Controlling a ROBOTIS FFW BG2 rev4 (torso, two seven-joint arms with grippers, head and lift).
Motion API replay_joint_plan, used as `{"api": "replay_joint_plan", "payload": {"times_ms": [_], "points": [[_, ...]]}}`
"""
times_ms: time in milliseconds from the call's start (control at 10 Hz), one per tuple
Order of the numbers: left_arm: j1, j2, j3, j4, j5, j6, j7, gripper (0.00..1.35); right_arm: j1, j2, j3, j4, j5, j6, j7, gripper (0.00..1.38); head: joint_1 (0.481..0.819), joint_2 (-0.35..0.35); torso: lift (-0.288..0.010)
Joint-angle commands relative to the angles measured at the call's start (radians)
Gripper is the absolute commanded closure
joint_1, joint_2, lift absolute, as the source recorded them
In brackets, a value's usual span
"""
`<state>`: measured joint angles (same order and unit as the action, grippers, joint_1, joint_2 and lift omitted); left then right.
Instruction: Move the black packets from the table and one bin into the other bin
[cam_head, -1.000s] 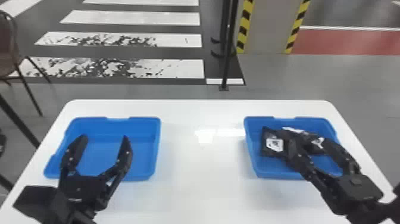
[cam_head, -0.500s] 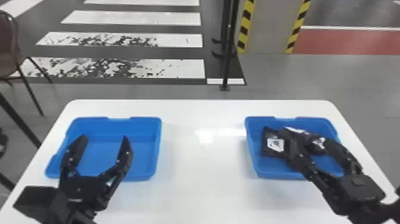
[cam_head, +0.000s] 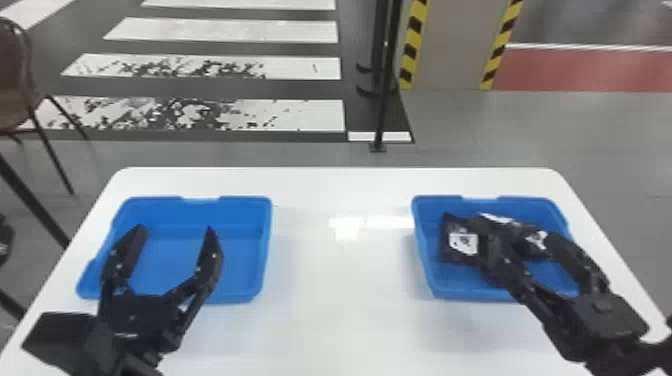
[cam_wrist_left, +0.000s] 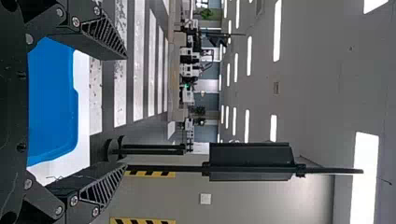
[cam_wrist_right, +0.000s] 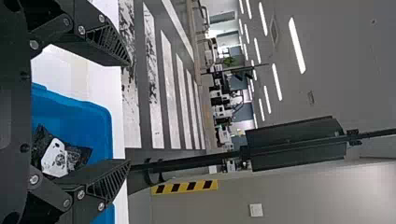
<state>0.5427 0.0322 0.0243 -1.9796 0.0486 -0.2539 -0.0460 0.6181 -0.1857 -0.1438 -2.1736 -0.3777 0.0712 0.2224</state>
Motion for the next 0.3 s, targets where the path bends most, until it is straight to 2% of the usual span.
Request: {"api": "replay_joint_plan", "payload": {"times_ms": [0,200], "points": [[0.000,0.000,0.000,0.000,-0.001,-0.001,0.000,0.24,-0.002,0.000,0.002,0.003,0.001,0.000,0.000,0.31,0.695,-0.024,-0.110],[-0.003,0.000,0.000,0.000,-0.001,-0.004,0.000,0.24,-0.002,0.000,0.002,0.008,0.001,-0.005,0.000,0.31,0.695,-0.024,-0.110]]}}
